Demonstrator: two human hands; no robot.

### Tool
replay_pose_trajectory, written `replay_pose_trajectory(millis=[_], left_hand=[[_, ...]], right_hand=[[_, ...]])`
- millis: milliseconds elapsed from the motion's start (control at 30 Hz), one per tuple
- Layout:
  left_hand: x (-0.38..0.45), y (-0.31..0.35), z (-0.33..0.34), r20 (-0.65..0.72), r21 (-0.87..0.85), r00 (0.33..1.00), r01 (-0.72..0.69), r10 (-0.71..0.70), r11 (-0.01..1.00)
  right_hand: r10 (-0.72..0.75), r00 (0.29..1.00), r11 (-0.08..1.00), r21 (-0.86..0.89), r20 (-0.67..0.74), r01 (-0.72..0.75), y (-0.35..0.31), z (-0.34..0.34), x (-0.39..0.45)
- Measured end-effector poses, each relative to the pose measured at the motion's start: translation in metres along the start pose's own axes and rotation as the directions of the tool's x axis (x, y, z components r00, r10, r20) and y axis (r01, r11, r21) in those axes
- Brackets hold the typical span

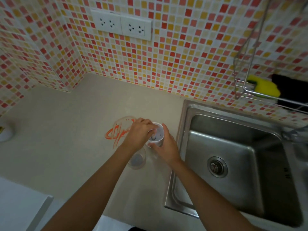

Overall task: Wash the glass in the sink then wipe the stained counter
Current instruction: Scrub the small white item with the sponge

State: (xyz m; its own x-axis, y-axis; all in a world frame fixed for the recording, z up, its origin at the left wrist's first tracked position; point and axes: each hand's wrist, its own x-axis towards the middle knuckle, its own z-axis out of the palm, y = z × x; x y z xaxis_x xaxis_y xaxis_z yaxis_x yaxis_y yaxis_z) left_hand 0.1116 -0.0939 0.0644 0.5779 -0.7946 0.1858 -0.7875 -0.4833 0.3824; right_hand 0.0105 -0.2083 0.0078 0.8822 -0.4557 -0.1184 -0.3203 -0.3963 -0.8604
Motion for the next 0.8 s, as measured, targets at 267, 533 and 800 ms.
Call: replay_pose_trajectory(millis=[267,533,800], left_hand=[[0.001,0.000,-0.004,0.007,0.089,0.998,-0.069,0.069,0.994],[0.013,0.018,-0.021,-0.202,-0.111,0.978,0.026,-0.048,0.993],[0.047,0.087,-0.004,-0.222,-0.193,0.975,-0.057,0.013,0.980]], right_hand=[[0.022,0.999,1.000,0.010,-0.024,-0.022,-0.003,0.004,-0.001],[0.128,0.992,0.983,-0.134,0.014,-0.125,-0.001,-0.040,-0.005],[-0.192,0.844,0.972,-0.215,-0.501,0.094,-0.049,-0.191,-0.043]])
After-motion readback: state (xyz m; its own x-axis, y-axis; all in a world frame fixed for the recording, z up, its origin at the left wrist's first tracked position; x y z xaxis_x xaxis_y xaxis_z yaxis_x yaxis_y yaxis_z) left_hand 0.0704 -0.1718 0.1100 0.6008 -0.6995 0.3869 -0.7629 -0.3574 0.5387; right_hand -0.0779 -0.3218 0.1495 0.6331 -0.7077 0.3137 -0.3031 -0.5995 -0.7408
